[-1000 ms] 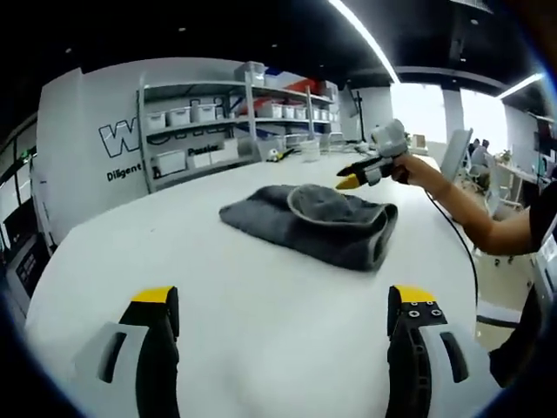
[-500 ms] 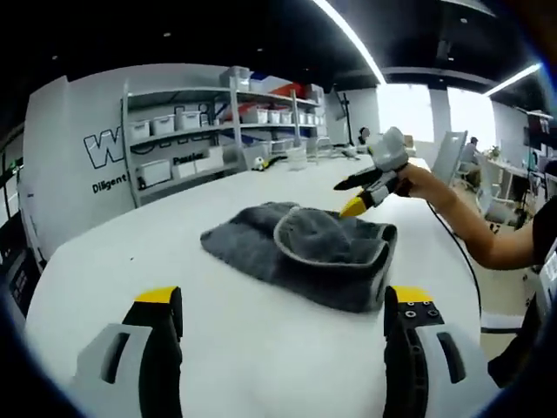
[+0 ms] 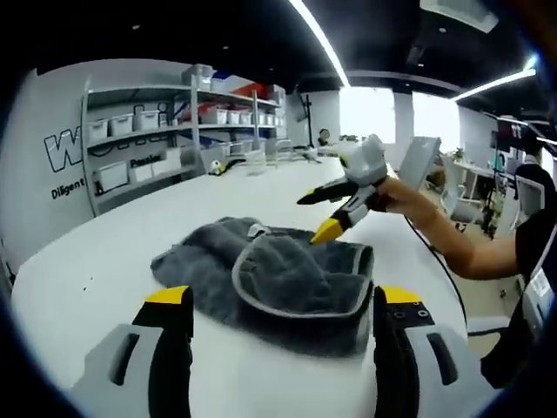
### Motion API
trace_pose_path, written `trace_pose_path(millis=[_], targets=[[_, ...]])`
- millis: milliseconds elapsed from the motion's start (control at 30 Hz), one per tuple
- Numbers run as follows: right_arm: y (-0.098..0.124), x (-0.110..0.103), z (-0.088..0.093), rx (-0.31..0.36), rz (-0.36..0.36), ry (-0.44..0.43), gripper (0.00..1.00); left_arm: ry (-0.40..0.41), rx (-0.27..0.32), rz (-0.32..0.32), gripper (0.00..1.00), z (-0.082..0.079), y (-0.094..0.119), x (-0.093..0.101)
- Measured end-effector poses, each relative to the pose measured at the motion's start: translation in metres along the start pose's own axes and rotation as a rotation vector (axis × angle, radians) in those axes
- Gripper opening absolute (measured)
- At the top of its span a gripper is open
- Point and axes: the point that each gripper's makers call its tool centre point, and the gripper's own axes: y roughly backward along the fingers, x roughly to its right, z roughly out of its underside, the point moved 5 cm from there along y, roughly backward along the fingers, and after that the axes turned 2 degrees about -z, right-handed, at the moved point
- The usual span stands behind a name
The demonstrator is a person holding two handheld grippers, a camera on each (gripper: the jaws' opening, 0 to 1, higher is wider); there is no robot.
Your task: Open the folded towel by lifting each exposed corner and separating the folded layers until the towel lies flat within the target outline without major curled edges
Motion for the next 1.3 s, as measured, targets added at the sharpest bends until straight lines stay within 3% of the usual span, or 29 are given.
trace_pose_path(millis=[133, 333, 467, 633, 700, 800, 1000, 1300], targets=[[0.000, 0.000, -0.001, 0.006, -0.001, -0.004, 0.99, -0.008, -0.022, -0.009, 0.70, 0.003, -0.014, -0.014], [-0.002, 0.000, 0.000, 0.000, -0.007, -0.007, 0.99, 0.098, -0.030, 0.006, 0.54, 0.016, -0.038, -0.037], [-0.002, 0.001, 0.000, 0.002, -0.006, -0.010, 0.99, 0.130, 0.030, 0.122, 0.36, 0.013, -0.047, -0.029], [-0.002, 0.002, 0.001, 0.003, -0.004, -0.018, 0.99, 0.134, 0.027, 0.116, 0.30, 0.012, -0.060, -0.030], [-0.002, 0.003, 0.001, 0.004, -0.002, -0.019, 0.99, 0.115, 0.016, 0.107, 0.22, 0.013, -0.063, -0.030], [-0.002, 0.002, 0.001, 0.002, -0.003, -0.019, 0.99, 0.087, 0.046, 0.092, 0.06, 0.011, -0.062, -0.030], [-0.002, 0.001, 0.003, -0.007, -0.007, -0.018, 0.99, -0.063, 0.038, 0.008, 0.05, 0.007, -0.048, -0.029], [-0.004, -0.002, 0.006, -0.027, -0.013, -0.010, 0.99, -0.043, 0.117, -0.095, 0.05, -0.006, -0.006, -0.045]])
